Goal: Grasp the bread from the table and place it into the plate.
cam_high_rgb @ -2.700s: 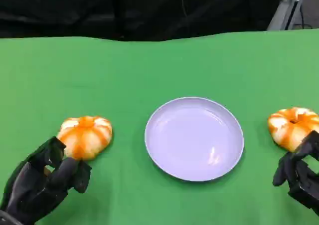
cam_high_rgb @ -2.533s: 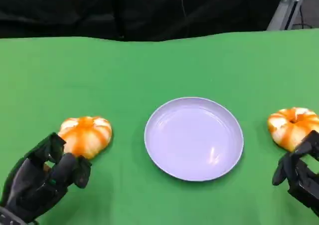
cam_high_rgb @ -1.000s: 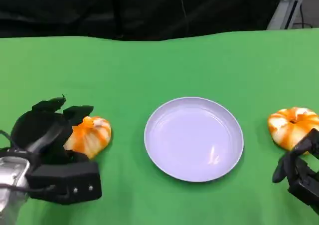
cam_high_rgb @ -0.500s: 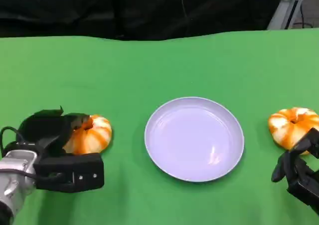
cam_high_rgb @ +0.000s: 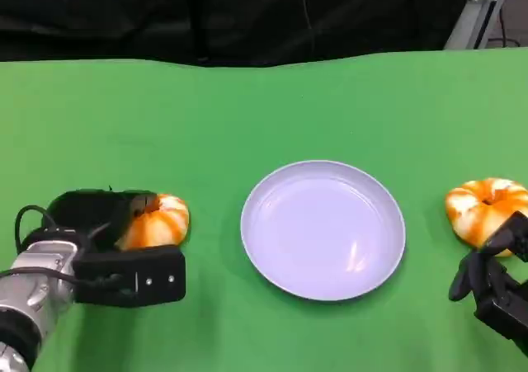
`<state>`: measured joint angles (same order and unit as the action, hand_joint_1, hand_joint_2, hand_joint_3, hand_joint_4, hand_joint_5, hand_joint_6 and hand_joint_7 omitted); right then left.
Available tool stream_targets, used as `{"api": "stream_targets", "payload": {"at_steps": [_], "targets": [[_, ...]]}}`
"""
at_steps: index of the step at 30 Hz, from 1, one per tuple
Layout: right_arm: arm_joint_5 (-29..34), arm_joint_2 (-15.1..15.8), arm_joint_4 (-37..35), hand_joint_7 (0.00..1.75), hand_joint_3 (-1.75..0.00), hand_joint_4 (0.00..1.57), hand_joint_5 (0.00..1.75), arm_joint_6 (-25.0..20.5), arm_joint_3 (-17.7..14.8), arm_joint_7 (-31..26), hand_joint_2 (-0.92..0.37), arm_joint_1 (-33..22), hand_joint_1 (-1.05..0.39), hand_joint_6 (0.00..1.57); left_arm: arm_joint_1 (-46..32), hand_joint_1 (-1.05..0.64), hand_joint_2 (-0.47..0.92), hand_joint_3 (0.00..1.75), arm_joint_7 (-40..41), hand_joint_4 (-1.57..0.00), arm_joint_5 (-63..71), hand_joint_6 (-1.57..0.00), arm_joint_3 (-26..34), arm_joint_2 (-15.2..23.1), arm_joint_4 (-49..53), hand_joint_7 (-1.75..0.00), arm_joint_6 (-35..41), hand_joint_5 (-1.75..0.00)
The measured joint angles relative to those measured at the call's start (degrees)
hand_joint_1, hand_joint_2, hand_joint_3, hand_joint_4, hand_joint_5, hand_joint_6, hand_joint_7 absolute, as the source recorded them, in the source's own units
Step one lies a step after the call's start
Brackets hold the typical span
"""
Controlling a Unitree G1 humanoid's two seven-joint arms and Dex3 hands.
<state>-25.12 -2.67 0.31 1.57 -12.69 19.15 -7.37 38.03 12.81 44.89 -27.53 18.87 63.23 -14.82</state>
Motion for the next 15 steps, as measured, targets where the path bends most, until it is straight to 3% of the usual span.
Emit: {"api": "stream_targets", "payload": {"at_steps": [2, 4, 5, 9, 10, 11, 12, 14, 15], "targets": [[0.0, 0.0, 0.0, 1.52, -1.14, 0.81, 1.75, 0.1, 0.0, 0.0, -0.56, 0.0, -0.09, 0.74, 0.1, -0.83, 0.92, 0.28, 0.0, -0.39, -0.5, -0.44, -0.2, -0.1, 0.4, -0.02, -0.2, -0.03], [0.1, 0.0, 0.0, 1.53, -1.15, 0.81, 1.75, 0.1, 0.0, 0.0, -0.57, 0.0, -0.08, 0.73, 0.3, -0.43, 0.92, 0.36, 0.2, -0.72, -0.7, -0.68, -0.3, -0.2, 0.9, -0.05, -0.3, -0.08], [0.1, 0.0, 0.0, 1.53, -1.14, 0.81, 1.75, 0.3, 0.1, 0.0, -0.57, 0.0, -0.08, 0.73, 0.5, -0.35, 0.92, 0.38, 0.8, -0.79, -0.7, -0.74, -0.3, -0.6, 1.3, -0.06, 0.0, -0.08], [0.0, 0.0, 0.0, 1.54, -1.15, 0.80, 1.75, 0.4, 0.1, 0.0, -0.59, 0.0, -0.07, 0.72, 0.6, -0.25, 0.92, 0.37, 3.0, -1.00, -2.1, -0.95, -0.1, -2.1, 2.4, -0.09, 1.1, -0.14], [0.0, 0.0, 0.0, 1.54, -1.15, 0.80, 1.75, 0.4, 0.1, 0.0, -0.59, 0.0, -0.07, 0.72, 0.6, -0.23, 0.92, 0.33, 3.5, -1.01, -2.4, -1.00, -0.1, -2.1, 2.4, -0.08, 1.1, -0.25], [0.0, 0.0, 0.0, 1.55, -1.15, 0.80, 1.75, 0.4, 0.1, 0.0, -0.58, 0.0, -0.08, 0.71, 0.6, -0.23, 0.92, 0.23, 3.8, -0.88, -2.6, -1.07, -0.1, -2.2, 2.4, -0.05, 1.1, -0.69], [0.0, 0.0, 0.0, 1.55, -1.15, 0.80, 1.75, 0.5, 0.1, 0.0, -0.58, 0.0, -0.08, 0.71, 0.6, -0.24, 0.92, 0.19, 4.2, -0.79, -2.9, -1.10, 0.0, -2.3, 2.4, -0.04, 1.0, -0.92], [0.1, 0.0, 0.0, 1.56, -1.15, 0.80, 1.75, 0.5, 0.1, 0.0, -0.59, 0.0, -0.07, 0.70, 0.6, -0.19, 0.92, 0.27, 4.8, -0.71, -3.8, -1.20, 0.4, -2.3, 2.5, -0.08, 0.8, -1.39], [0.0, 0.0, 0.0, 1.56, -1.15, 0.79, 1.75, 0.5, 0.1, 0.0, -0.59, 0.0, -0.07, 0.70, 0.7, -0.18, 0.92, 0.28, 5.3, -0.69, -4.2, -1.22, 0.5, -2.4, 2.4, -0.09, 0.5, -1.48]]}}
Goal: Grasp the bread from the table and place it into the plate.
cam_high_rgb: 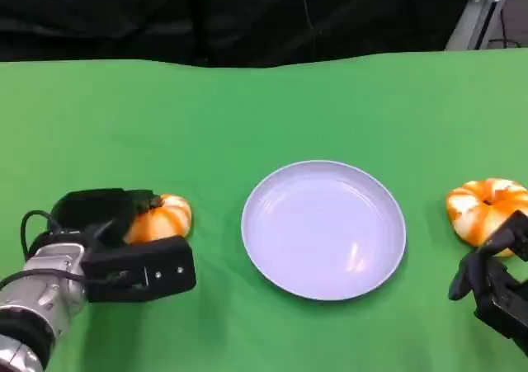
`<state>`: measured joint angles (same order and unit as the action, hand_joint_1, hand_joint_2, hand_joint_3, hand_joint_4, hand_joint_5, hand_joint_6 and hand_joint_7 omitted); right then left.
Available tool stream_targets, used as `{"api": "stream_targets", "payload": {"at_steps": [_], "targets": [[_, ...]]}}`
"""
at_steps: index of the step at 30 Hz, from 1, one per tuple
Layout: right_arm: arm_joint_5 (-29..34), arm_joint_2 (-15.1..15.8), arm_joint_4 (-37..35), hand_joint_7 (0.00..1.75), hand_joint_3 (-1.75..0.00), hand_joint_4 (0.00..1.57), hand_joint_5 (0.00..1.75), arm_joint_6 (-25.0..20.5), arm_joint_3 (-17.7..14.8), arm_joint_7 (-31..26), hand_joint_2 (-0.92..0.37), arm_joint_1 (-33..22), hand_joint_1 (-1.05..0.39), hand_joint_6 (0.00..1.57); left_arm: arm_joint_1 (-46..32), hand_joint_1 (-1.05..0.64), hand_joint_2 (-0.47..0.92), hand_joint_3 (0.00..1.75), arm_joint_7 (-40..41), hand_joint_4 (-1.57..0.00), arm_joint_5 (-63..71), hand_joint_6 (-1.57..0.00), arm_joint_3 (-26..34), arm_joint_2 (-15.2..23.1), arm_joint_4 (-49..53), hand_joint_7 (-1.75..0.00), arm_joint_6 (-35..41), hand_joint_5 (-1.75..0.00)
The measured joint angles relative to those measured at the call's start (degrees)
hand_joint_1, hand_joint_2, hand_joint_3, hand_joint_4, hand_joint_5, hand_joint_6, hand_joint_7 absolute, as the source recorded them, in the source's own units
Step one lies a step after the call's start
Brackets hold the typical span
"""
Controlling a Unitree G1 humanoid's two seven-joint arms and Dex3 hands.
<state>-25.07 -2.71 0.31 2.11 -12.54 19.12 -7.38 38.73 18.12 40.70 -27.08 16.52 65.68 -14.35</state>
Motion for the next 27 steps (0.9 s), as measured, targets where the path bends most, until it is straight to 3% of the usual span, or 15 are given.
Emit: {"api": "stream_targets", "payload": {"at_steps": [4, 5, 6, 7, 8, 13, 16, 27], "targets": [[0.0, -0.2, 0.0, 1.56, -1.14, 0.79, 1.75, 0.0, 0.1, 0.0, -0.60, 0.0, -0.07, 0.70, 0.0, -0.17, 0.92, 0.30, 1.2, -0.67, -0.6, -1.24, -0.2, -0.1, 0.0, -0.11, -1.1, -1.57], [0.0, -0.2, 0.0, 1.56, -1.15, 0.79, 1.75, 0.0, 0.1, 0.0, -0.60, 0.0, -0.07, 0.70, 0.0, -0.15, 0.92, 0.24, 1.3, -0.66, -0.7, -0.95, -0.3, -0.1, 0.0, -0.85, -1.2, -1.68], [0.0, -0.2, 0.0, 1.57, -1.15, 0.79, 1.75, 0.0, 0.1, 0.0, -0.60, 0.0, -0.07, 0.70, 0.0, -0.13, 0.92, 0.22, 1.6, -0.66, -0.7, -0.73, -0.3, -0.1, 0.0, -1.29, -1.2, -1.71], [0.0, -0.2, 0.0, 1.57, -1.15, 0.79, 1.75, 0.0, 0.1, 0.0, -0.60, 0.0, -0.07, 0.70, 0.0, -0.12, 0.92, 0.20, 2.3, -0.66, -0.7, -0.59, -0.3, -0.2, 0.0, -1.56, -1.2, -1.73], [0.0, -0.2, 0.0, 1.57, -1.15, 0.79, 1.75, 0.0, 0.1, 0.0, -0.60, 0.0, -0.07, 0.70, 0.0, -0.12, 0.92, 0.20, 2.8, -0.66, -0.8, -0.55, -0.3, -0.3, 0.0, -1.65, -1.2, -1.74], [0.0, -0.2, 0.0, 1.58, -1.15, 0.79, 1.75, 0.0, 0.1, 0.0, -0.60, 0.0, -0.07, 0.69, 0.0, -0.12, 0.92, 0.19, 3.4, -0.66, -0.7, -0.50, -0.6, -0.7, -0.1, -1.74, -1.5, -1.75], [0.0, -0.2, 0.0, 1.57, -1.14, 0.79, 1.75, 0.0, 0.1, 0.0, -0.58, 0.0, -0.08, 0.70, -0.4, -0.12, 0.92, 0.38, 3.6, -0.66, -0.9, -0.50, -0.3, -0.6, -1.2, -1.75, -2.7, -1.75], [0.0, -0.2, -0.7, 1.56, -1.14, 0.80, 1.75, 0.4, -0.1, 0.2, -0.57, 0.1, -0.09, 0.71, -1.8, -0.13, 0.92, 0.42, 3.3, -0.67, -2.2, -0.54, 1.9, 1.3, -12.8, -1.75, -5.6, -1.75]]}}
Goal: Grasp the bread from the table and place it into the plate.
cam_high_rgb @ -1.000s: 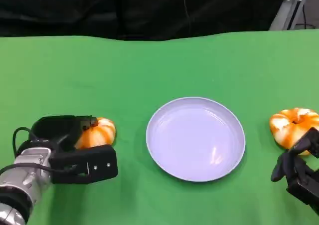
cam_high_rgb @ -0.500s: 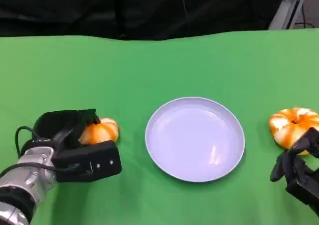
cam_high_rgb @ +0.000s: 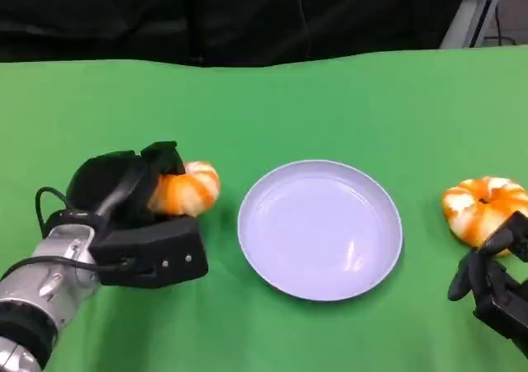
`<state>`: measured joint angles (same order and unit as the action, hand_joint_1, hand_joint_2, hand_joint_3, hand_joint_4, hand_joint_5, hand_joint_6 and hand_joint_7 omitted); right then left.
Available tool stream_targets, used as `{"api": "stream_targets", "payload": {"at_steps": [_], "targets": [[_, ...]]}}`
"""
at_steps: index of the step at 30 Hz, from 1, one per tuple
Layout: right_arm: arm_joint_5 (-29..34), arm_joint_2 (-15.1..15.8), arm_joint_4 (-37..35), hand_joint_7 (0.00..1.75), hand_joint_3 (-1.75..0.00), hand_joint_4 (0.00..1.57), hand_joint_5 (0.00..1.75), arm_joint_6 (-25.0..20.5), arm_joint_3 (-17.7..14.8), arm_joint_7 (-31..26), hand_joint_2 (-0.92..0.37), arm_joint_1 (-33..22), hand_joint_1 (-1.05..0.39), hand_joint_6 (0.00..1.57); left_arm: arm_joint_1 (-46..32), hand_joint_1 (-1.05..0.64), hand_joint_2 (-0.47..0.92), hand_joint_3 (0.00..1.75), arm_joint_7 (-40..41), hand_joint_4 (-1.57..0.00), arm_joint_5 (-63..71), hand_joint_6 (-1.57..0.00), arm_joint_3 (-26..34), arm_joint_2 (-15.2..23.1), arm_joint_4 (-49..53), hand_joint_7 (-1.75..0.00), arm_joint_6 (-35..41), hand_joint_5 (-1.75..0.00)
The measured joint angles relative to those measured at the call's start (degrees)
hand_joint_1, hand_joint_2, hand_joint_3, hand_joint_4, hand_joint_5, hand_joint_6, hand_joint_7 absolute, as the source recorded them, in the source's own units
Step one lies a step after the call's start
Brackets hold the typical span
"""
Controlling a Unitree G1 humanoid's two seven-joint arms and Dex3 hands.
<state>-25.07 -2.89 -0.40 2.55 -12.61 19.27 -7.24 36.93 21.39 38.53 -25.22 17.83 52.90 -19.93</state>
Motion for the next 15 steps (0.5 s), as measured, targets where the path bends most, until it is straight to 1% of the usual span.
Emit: {"api": "stream_targets", "payload": {"at_steps": [3, 7, 11, 15], "targets": [[0.0, 0.0, 0.0, 1.55, -1.14, 0.80, 1.75, 0.0, 0.0, 0.0, -0.57, 0.2, -0.10, 0.71, -0.1, -0.13, 0.92, 0.43, -0.6, -0.67, -0.2, -0.54, 0.5, 0.5, -3.4, -1.75, 0.1, -1.75], [0.0, 0.0, 0.0, 1.55, -1.14, 0.80, 1.75, 0.0, 0.0, 0.0, -0.58, 0.1, -0.09, 0.72, -0.7, -0.11, 0.89, 0.42, -1.7, -0.65, -0.5, -0.55, 0.5, 0.6, -5.3, -1.75, 1.1, -1.75], [0.0, 0.0, -0.1, 1.54, -1.14, 0.80, 1.75, 0.0, 0.2, 0.0, -0.58, 0.2, -0.08, 0.72, -0.9, -0.09, 0.84, 0.39, -4.2, -0.66, -0.2, -0.58, 0.3, 0.2, -12.3, -1.75, 2.1, -1.75], [0.0, 0.0, -0.1, 1.54, -1.14, 0.80, 1.75, 0.0, 0.2, 0.0, -0.58, 0.2, -0.08, 0.72, -0.9, -0.10, 0.85, 0.40, -5.6, -0.67, 0.1, -0.58, 0.3, -0.1, -15.7, -1.75, 2.4, -1.75]]}}
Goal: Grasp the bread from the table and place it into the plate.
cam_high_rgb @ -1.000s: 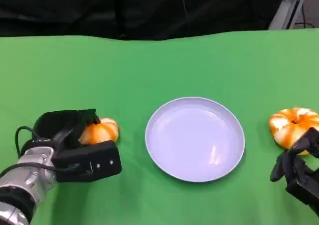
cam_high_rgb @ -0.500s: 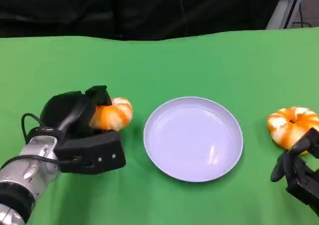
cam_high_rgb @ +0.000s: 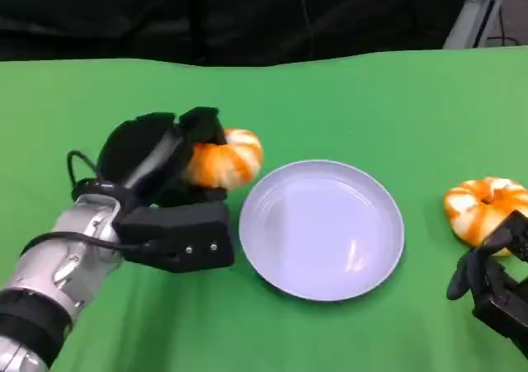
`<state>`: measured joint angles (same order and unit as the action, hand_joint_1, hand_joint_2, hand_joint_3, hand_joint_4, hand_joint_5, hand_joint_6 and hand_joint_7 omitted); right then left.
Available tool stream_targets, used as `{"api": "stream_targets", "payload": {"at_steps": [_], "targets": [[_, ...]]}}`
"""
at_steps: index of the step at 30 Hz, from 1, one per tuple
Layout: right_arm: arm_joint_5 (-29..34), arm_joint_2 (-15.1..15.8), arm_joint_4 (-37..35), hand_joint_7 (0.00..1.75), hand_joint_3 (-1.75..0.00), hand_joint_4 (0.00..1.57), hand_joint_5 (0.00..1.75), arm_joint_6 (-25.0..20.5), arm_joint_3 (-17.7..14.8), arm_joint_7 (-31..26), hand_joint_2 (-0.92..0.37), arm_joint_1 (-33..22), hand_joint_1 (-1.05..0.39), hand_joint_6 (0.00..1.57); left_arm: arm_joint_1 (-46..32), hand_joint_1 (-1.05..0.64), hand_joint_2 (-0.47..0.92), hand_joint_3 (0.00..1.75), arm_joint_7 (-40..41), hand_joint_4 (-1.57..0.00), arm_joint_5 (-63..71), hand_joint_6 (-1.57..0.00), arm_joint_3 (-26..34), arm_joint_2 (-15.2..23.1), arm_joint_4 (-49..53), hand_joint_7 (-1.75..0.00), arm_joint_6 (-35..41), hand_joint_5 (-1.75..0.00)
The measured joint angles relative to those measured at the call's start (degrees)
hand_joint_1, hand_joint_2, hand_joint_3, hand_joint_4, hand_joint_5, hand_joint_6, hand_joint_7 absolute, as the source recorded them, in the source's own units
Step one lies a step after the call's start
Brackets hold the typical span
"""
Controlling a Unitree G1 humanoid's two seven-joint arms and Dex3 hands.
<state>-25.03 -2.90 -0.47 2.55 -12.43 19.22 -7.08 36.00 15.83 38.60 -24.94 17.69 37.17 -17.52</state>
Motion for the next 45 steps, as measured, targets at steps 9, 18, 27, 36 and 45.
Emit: {"api": "stream_targets", "payload": {"at_steps": [9, 18, 27, 36, 45], "targets": [[0.0, 0.0, 0.0, 1.55, -1.13, 0.79, 1.75, 0.4, 0.0, 0.0, -0.59, 0.0, -0.09, 0.70, -0.5, -0.11, 0.89, 0.41, -0.3, -0.68, 0.8, -0.58, -0.2, -0.6, -2.8, -1.74, -0.6, -1.75], [0.0, 0.0, 0.0, 1.54, -1.12, 0.80, 1.75, 0.4, 0.0, 0.0, -0.59, -0.1, -0.08, 0.72, -0.1, -0.17, 0.92, 0.32, -0.4, -0.64, 2.0, -0.58, -2.6, -4.6, -2.3, -1.64, -2.1, -1.75], [0.0, -0.1, 0.2, 1.55, -1.13, 0.80, 1.75, 0.5, 0.4, -0.2, -0.61, -0.3, -0.07, 0.71, 4.0, -0.15, 0.92, 0.30, -2.7, -0.68, 3.6, -0.60, -5.1, -9.1, 4.2, -1.62, -2.0, -1.75], [0.0, -0.3, 0.2, 1.57, -1.13, 0.80, 1.75, 0.5, 0.5, -0.8, -0.61, -0.2, -0.07, 0.70, 6.5, -0.14, 0.92, 0.33, 0.0, -0.67, 4.5, -0.55, -6.9, -13.4, 14.1, -1.67, -2.4, -1.75], [0.0, -0.3, 0.2, 1.58, -1.12, 0.80, 1.75, 0.5, 0.7, -0.7, -0.61, -0.2, -0.08, 0.69, 8.6, -0.19, 0.92, 0.09, 4.7, -0.65, 6.1, -0.95, -8.8, -15.4, 20.8, -0.54, -2.6, -1.37]]}}
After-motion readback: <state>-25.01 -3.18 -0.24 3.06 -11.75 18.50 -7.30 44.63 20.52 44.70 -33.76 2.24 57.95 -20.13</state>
